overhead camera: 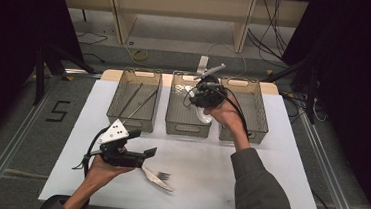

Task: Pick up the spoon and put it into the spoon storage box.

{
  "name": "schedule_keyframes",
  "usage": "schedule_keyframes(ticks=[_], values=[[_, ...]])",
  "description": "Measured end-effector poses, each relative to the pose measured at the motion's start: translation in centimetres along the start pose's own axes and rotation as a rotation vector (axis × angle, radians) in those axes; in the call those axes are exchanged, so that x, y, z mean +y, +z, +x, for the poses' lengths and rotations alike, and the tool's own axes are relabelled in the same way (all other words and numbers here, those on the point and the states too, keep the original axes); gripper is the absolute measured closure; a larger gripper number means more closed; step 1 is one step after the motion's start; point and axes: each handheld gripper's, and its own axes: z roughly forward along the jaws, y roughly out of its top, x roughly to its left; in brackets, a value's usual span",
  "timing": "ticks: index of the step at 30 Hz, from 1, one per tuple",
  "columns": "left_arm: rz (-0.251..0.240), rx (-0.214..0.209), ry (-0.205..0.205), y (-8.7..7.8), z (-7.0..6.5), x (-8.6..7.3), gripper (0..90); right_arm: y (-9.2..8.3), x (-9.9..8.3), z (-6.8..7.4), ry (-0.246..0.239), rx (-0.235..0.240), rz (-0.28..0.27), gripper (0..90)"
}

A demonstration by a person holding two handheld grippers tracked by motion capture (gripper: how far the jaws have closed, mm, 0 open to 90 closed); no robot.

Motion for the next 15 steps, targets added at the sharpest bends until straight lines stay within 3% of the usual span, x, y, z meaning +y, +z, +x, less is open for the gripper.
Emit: schedule_keyframes(ticks=[15], values=[[-0.003,-0.001,-0.005,-0.1,0.0,0.0,15.6,3.3,0.3,-1.4,0.101,-0.051,0.014,76.2]])
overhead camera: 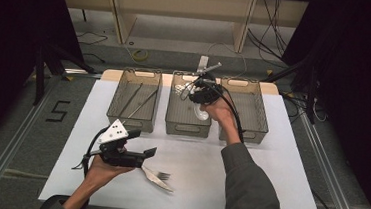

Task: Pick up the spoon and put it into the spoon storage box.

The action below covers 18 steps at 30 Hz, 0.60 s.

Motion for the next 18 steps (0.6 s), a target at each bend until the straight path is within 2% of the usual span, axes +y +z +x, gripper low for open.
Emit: schedule_keyframes(ticks=[7,12,18], values=[[0.002,0.007,-0.009,0.0,0.2,0.0,15.6,1.1,-0.3,-0.1,0.023,-0.010,0.027,76.2],[0.003,0.009,-0.005,0.0,0.2,0.0,15.6,2.0,-0.5,0.1,0.013,-0.015,0.049,76.1],[0.002,0.007,-0.007,0.0,0.2,0.0,15.6,3.1,-0.8,0.1,0.054,-0.022,0.081,73.6]])
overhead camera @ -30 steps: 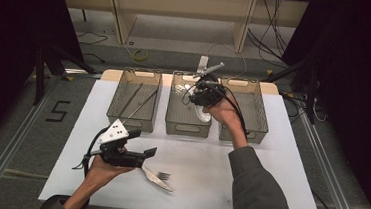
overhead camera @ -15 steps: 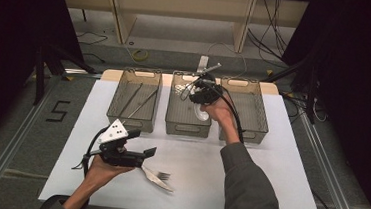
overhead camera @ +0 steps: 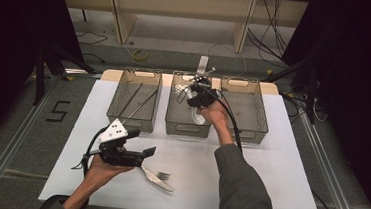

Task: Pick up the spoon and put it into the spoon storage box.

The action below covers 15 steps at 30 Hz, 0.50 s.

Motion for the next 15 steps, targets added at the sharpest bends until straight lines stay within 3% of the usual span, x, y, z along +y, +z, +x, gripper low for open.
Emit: schedule_keyframes(ticks=[2,4,15], values=[[0.002,0.000,0.004,0.1,0.0,0.0,15.6,0.3,0.0,0.0,0.008,0.017,0.034,63.4],[0.005,-0.001,0.004,0.0,0.0,0.0,15.5,0.2,0.1,0.1,0.012,-0.003,0.030,56.9],[0.006,0.004,-0.001,0.0,0.1,0.0,15.5,-2.1,-0.1,0.0,0.023,0.044,-0.039,48.5]])
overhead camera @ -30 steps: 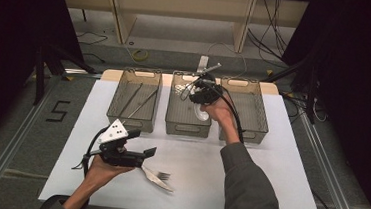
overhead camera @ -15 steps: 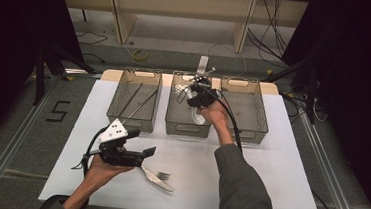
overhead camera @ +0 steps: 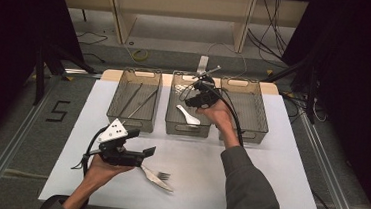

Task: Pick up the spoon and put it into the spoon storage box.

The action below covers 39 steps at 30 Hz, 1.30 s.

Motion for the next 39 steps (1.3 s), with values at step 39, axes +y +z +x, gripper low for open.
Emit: schedule_keyframes(ticks=[39], values=[[0.019,0.016,-0.015,0.3,0.5,-0.1,15.6,-9.9,-16.6,2.4,0.028,0.177,-0.306,30.0]])
